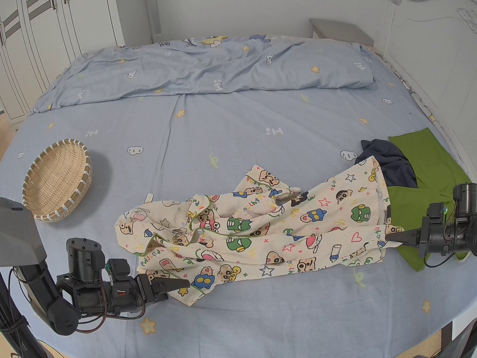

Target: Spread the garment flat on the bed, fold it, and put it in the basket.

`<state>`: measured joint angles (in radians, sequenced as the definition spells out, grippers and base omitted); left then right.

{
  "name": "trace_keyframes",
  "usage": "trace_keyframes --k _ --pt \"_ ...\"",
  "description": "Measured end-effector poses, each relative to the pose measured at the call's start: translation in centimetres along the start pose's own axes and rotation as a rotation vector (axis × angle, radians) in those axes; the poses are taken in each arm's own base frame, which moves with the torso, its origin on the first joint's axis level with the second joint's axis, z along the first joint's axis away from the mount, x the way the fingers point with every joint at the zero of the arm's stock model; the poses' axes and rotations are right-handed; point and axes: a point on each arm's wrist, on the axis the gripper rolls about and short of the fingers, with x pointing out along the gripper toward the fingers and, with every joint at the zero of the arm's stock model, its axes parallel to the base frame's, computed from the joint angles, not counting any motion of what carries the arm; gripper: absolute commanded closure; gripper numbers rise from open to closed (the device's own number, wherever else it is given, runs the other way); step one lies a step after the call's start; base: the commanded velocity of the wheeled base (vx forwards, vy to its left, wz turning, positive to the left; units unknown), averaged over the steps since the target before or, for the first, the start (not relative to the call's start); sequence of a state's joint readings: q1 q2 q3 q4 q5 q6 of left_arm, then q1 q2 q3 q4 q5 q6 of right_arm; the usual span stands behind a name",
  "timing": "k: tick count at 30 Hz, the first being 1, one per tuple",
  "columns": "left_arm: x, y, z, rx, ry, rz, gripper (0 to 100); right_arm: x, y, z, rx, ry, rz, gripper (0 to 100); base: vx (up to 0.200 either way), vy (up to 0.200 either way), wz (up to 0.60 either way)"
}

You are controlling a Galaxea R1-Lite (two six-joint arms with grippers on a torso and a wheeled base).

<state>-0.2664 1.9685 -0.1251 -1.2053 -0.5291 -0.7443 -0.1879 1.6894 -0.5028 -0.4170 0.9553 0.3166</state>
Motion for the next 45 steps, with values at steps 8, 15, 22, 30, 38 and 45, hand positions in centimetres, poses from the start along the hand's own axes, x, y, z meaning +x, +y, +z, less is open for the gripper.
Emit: trace_keyframes --k 8,15,22,30,38,45 --pt "-0.8 -0.1 -0.8 -0.008 -0.007 0.031 0 0.2 0.1 -0.1 -0.002 0.009 0.004 100 0.0 0.0 0.0" --pt "1.0 -0.6 -0.4 -0.051 -0.078 0.093 0 0.2 0.1 -0.2 -0.002 0.011 0.005 100 0.0 0.0 0.0" --pt "2.2 -1.0 -0.3 -0.051 -0.089 0.089 0 0.2 0.1 -0.2 -0.004 0.011 0.005 100 0.0 0.0 0.0" --pt "2.4 -1.3 0.0 -0.045 -0.111 0.065 0 0.2 0.1 -0.2 -0.003 0.01 0.004 100 0.0 0.0 0.0" --pt "2.2 -1.1 -0.2 -0.043 -0.117 0.07 100 0.2 0.1 -0.2 -0.005 0.011 0.005 100 0.0 0.0 0.0" --pt "2.1 -1.1 -0.5 -0.042 -0.107 0.071 100 0.2 0.1 -0.2 -0.005 0.011 0.005 100 0.0 0.0 0.0"
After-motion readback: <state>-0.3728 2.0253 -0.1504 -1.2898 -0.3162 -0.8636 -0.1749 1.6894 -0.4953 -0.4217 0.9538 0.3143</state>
